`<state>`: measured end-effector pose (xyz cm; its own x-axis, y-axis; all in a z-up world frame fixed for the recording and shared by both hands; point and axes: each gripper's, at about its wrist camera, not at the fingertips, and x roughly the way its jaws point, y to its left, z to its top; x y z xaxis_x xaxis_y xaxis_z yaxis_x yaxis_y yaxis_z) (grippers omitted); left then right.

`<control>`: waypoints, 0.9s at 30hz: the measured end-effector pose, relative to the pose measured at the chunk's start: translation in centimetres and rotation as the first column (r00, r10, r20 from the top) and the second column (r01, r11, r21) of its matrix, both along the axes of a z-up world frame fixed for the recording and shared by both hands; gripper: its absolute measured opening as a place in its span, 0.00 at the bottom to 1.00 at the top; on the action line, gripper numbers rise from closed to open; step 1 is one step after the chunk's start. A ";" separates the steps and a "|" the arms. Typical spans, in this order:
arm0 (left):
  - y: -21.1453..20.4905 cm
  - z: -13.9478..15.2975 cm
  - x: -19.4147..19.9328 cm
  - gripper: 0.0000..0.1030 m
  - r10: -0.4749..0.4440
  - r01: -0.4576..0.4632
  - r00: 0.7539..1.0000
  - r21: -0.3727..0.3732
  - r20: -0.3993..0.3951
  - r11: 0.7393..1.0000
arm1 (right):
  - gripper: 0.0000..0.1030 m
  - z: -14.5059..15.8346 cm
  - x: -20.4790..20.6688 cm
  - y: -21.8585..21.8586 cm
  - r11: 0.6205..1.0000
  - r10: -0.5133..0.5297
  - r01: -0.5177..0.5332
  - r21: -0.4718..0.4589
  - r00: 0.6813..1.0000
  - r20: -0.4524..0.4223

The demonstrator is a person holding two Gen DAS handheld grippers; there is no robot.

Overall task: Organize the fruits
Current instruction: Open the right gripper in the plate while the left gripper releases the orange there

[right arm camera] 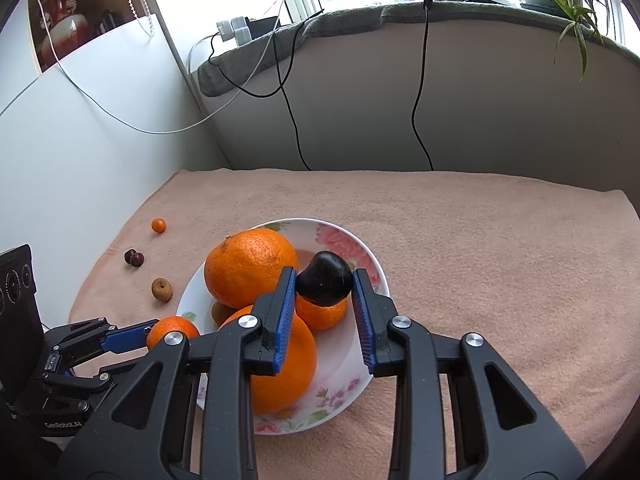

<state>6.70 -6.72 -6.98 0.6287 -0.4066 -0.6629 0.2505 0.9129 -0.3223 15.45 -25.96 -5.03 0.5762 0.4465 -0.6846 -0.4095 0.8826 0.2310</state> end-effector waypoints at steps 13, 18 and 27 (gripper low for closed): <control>0.2 0.6 -0.3 0.71 0.011 -0.011 0.999 0.012 0.034 1.000 | 0.88 1.2 -0.8 0.1 1.000 -0.010 0.009 0.017 0.999 0.050; 0.0 0.7 -0.3 0.79 0.018 -0.020 0.999 0.044 0.038 0.999 | 0.95 1.5 -1.0 0.3 1.000 -0.013 0.012 0.025 0.999 0.048; 0.3 0.9 -0.6 0.79 0.036 -0.039 0.998 0.066 0.051 0.997 | 0.96 2.1 -1.5 0.6 1.000 -0.020 0.019 0.011 0.998 0.065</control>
<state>6.13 -6.44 -6.04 0.6753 -0.3374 -0.6558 0.2295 0.9412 -0.2479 13.99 -25.32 -2.97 0.6282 0.4415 -0.6406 -0.4066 0.8883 0.2136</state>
